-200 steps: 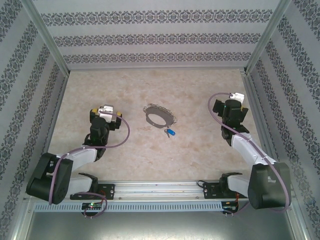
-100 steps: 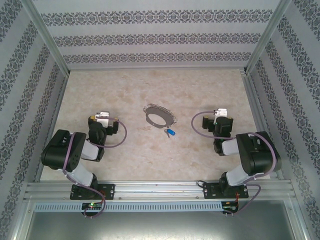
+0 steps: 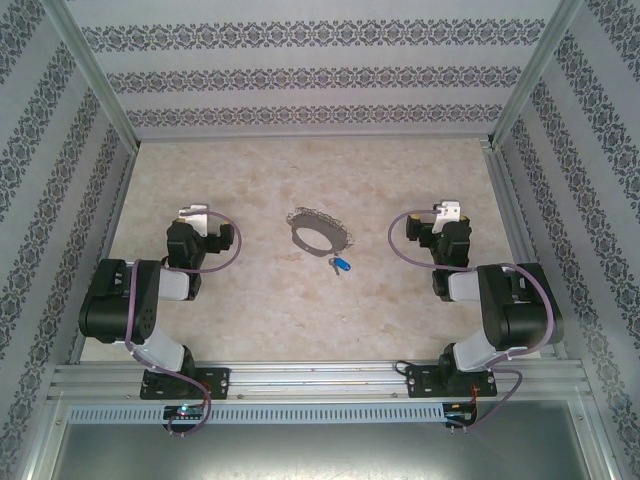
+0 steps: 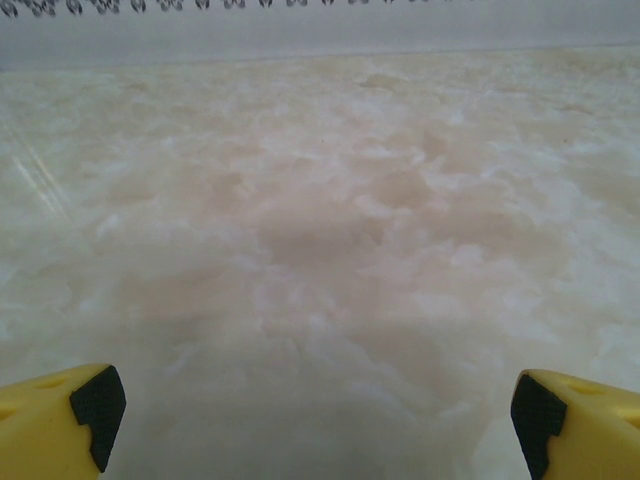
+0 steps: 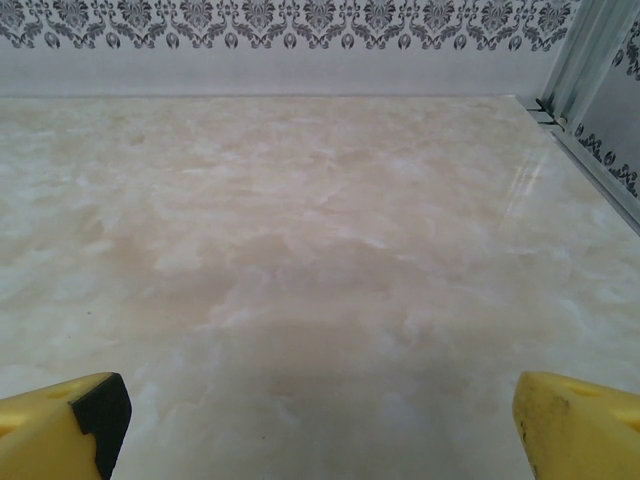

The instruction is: Put the keys on the keyring

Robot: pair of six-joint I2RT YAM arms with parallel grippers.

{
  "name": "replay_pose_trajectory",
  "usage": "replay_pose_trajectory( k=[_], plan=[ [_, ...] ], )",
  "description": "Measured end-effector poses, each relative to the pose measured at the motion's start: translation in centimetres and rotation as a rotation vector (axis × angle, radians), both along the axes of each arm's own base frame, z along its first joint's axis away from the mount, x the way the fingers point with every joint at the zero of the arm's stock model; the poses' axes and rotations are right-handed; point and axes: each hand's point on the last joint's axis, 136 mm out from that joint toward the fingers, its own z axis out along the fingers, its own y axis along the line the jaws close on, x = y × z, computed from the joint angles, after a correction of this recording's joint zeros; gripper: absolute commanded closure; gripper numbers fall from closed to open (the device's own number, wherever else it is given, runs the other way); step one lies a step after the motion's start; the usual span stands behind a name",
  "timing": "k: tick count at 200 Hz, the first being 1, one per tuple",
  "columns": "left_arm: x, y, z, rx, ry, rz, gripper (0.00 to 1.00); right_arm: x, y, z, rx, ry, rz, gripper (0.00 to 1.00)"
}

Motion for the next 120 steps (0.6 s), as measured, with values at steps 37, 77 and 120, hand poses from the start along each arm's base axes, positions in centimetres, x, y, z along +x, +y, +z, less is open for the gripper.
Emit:
replay_pose_trajectory(
  k=[37, 77, 120],
  plan=[
    [-0.05, 0.08, -0.11, -0.013, 0.005, 0.010, 0.00, -0.01, 0.15, -0.01, -0.003, 0.000, 0.001, 0.02],
    [-0.05, 0.06, -0.12, -0.017, 0.005, 0.010, 0.00, -0.01, 0.32, -0.01, -0.003, 0.000, 0.004, 0.02],
    [-0.06, -0.49, -0.11, -0.028, 0.005, -0.020, 0.00, -0.04, 0.38, -0.12, -0.001, 0.005, 0.009, 0.02]
  ],
)
